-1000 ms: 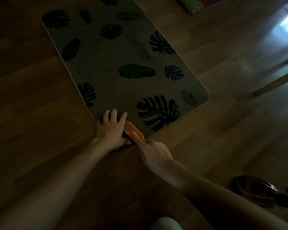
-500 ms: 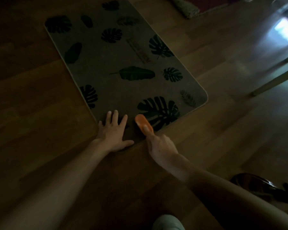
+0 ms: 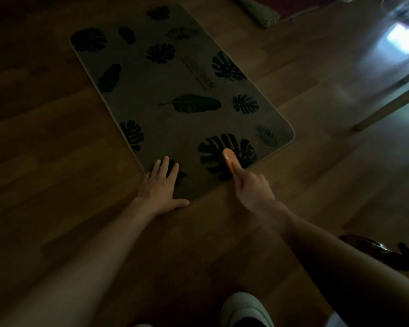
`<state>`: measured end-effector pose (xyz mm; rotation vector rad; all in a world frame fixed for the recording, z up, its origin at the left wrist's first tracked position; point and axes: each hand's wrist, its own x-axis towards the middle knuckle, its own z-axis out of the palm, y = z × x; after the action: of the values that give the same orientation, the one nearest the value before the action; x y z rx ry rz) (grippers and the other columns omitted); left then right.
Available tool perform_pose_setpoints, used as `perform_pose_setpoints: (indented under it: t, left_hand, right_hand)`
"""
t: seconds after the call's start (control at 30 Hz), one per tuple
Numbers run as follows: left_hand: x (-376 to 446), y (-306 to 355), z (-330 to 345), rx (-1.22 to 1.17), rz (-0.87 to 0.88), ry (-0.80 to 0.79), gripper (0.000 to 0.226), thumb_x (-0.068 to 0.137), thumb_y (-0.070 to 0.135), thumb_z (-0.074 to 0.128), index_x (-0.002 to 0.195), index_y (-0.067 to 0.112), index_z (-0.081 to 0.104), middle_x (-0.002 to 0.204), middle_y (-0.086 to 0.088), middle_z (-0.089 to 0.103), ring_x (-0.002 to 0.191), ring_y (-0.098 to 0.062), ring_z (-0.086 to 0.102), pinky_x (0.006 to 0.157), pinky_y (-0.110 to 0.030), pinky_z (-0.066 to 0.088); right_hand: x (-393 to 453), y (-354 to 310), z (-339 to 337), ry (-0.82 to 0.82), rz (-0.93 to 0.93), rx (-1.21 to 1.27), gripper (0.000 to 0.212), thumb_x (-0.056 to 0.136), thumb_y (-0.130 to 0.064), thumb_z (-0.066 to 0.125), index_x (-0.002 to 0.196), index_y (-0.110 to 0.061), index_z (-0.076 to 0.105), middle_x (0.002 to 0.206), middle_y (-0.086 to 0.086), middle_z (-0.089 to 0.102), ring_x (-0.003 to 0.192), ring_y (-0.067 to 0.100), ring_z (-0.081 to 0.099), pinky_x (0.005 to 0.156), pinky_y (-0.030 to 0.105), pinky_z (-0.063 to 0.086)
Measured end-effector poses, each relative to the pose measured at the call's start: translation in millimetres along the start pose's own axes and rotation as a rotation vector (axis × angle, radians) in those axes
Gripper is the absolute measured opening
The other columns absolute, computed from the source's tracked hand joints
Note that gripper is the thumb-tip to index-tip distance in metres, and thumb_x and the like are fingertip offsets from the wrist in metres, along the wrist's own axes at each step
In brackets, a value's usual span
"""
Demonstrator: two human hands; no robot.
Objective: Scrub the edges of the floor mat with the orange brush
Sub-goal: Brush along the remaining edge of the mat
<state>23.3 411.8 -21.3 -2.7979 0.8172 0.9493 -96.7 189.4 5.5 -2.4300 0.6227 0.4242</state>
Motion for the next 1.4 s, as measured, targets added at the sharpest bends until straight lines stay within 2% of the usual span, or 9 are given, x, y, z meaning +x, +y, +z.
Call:
perform_pose_setpoints:
  t: [0.07, 0.2, 0.4, 0.6, 0.7, 0.9, 1.0, 1.17, 1.4]
  left_hand:
    - [-1.6, -0.4, 2.2, -0.007, -0.002, 0.003, 0.117, 0.079, 0.072, 0.063, 0.158, 0.024, -0.007, 0.164, -0.005, -0.022, 0.151, -0.029, -0.015, 0.121, -0.049, 0.011]
    - [-1.1, 2.2, 2.7, -0.008, -0.022, 0.008, 0.117, 0.079, 0.069, 0.066, 0.158, 0.022, -0.006, 0.164, -0.007, -0.021, 0.151, -0.030, -0.014, 0.121, -0.048, 0.012]
    - [-2.7, -1.8, 8.8, -0.018, -0.033, 0.051, 0.115, 0.080, 0.069, 0.065, 0.159, 0.023, -0.005, 0.164, -0.007, -0.019, 0.151, -0.030, -0.013, 0.121, -0.049, 0.013]
    - [-3.2, 3.3, 11.2, -0.012, -0.039, 0.042, 0.114, 0.082, 0.068, 0.063, 0.158, 0.023, -0.009, 0.163, -0.007, -0.022, 0.151, -0.031, -0.016, 0.121, -0.049, 0.008]
    - [-1.3, 0.3, 15.0, -0.006, -0.033, 0.053, 0.113, 0.082, 0.069, 0.061, 0.158, 0.024, -0.010, 0.163, -0.008, -0.023, 0.151, -0.032, -0.016, 0.121, -0.050, 0.008]
    - [-1.9, 2.3, 12.0, -0.025, -0.032, 0.046, 0.114, 0.082, 0.066, 0.065, 0.158, 0.024, -0.009, 0.163, -0.008, -0.023, 0.151, -0.032, -0.016, 0.122, -0.050, 0.008]
    - [-3.4, 1.8, 9.3, -0.034, -0.037, 0.042, 0.115, 0.082, 0.064, 0.066, 0.158, 0.022, -0.007, 0.163, -0.008, -0.022, 0.151, -0.032, -0.015, 0.122, -0.050, 0.010]
    - [-3.5, 7.9, 5.0, -0.035, -0.075, 0.021, 0.115, 0.081, 0.062, 0.069, 0.159, 0.024, -0.007, 0.164, -0.007, -0.021, 0.151, -0.031, -0.013, 0.121, -0.049, 0.012]
    - [-2.9, 14.2, 1.5, -0.019, -0.097, -0.012, 0.112, 0.082, 0.057, 0.070, 0.158, 0.031, -0.008, 0.163, -0.009, -0.022, 0.151, -0.034, -0.014, 0.121, -0.052, 0.013]
  right_hand:
    - [-1.8, -4.5, 1.5, -0.015, -0.002, 0.015, 0.052, 0.107, -0.032, 0.035, 0.156, -0.038, 0.019, 0.088, 0.008, 0.066, 0.068, 0.023, 0.066, 0.064, 0.045, 0.059]
    - [-19.2, -28.7, 28.3, -0.119, -0.192, -0.138, 0.053, 0.107, -0.029, 0.034, 0.157, -0.035, 0.016, 0.082, 0.000, 0.061, 0.061, 0.014, 0.059, 0.053, 0.028, 0.045]
    - [-39.9, -24.9, 47.6, -0.191, -0.318, -0.235, 0.054, 0.107, -0.035, 0.033, 0.158, -0.035, 0.015, 0.080, 0.009, 0.064, 0.059, 0.023, 0.058, 0.054, 0.036, 0.049]
    - [-20.5, -14.8, 35.2, -0.123, -0.308, -0.357, 0.053, 0.108, -0.035, 0.031, 0.158, -0.034, 0.014, 0.088, 0.010, 0.066, 0.068, 0.025, 0.062, 0.063, 0.042, 0.056]
    - [-18.9, -21.9, 40.4, -0.139, -0.290, -0.369, 0.056, 0.108, -0.031, 0.032, 0.159, -0.033, 0.008, 0.082, 0.008, 0.062, 0.065, 0.024, 0.060, 0.059, 0.038, 0.052]
    - [-0.2, -34.9, 47.4, -0.126, -0.229, -0.262, 0.061, 0.106, -0.025, 0.036, 0.158, -0.035, 0.005, 0.097, 0.012, 0.065, 0.074, 0.026, 0.063, 0.062, 0.035, 0.047]
    - [2.9, -38.9, 46.0, -0.110, -0.216, -0.213, 0.061, 0.106, -0.025, 0.035, 0.159, -0.035, 0.007, 0.094, 0.012, 0.065, 0.070, 0.026, 0.061, 0.060, 0.034, 0.043]
    - [-14.9, -13.3, 36.0, -0.061, -0.233, -0.260, 0.058, 0.107, -0.032, 0.034, 0.159, -0.036, 0.008, 0.085, 0.008, 0.066, 0.064, 0.023, 0.062, 0.062, 0.041, 0.056]
    - [-6.0, -4.3, 32.3, -0.010, -0.214, -0.217, 0.055, 0.108, -0.031, 0.032, 0.159, -0.034, 0.012, 0.082, 0.007, 0.068, 0.060, 0.022, 0.063, 0.062, 0.043, 0.058]
